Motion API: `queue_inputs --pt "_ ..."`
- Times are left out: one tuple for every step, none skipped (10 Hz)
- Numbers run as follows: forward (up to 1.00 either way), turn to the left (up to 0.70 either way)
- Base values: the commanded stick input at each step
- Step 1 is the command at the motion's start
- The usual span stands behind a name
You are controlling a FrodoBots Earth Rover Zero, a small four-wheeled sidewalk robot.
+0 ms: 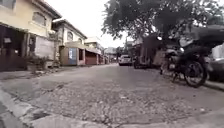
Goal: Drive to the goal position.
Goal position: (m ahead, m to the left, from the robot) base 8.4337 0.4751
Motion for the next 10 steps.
queue_inputs --pt "1.0 0.0" --pt "1.0 0.0" --pt "1.0 0.0" --pt "1.0 0.0" --pt "1.0 0.0" --pt "1.0 0.0" --pt "1.0 0.0" --pt "1.0 0.17" --pt "1.0 0.27" --pt "1.0 0.27"
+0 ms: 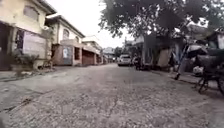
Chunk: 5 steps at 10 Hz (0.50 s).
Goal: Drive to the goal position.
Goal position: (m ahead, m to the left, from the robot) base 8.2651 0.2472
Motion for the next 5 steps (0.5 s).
queue_inputs --pt "1.0 0.27" --pt "1.0 0.27" --pt "1.0 0.27" --pt "1.0 0.2" --pt "1.0 0.0"
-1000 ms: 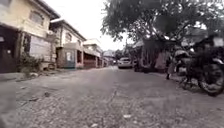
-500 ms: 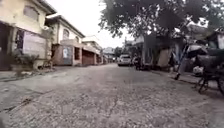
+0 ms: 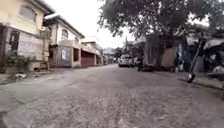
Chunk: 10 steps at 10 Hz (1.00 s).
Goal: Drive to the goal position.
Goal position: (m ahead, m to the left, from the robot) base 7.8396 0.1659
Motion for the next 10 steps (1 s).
queue_inputs --pt "1.0 0.0" --pt "1.0 0.0" --pt "1.0 0.0" --pt "1.0 0.0" --pt "1.0 0.0" --pt "1.0 0.0" --pt "1.0 0.0" --pt "1.0 0.0" --pt "1.0 0.0" --pt "1.0 0.0"
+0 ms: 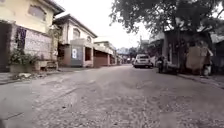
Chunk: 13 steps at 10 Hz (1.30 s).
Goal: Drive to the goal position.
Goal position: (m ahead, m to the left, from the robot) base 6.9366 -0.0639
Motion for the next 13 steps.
queue_inputs --pt "1.0 0.0" --pt "1.0 -0.23" --pt "1.0 -0.04" --pt "1.0 0.0" --pt "1.0 0.0" --pt "1.0 0.0" --pt "1.0 0.0" --pt "1.0 0.0" --pt "1.0 0.0" --pt "1.0 0.0" --pt "1.0 0.0" --pt "1.0 0.0" --pt "1.0 0.0"
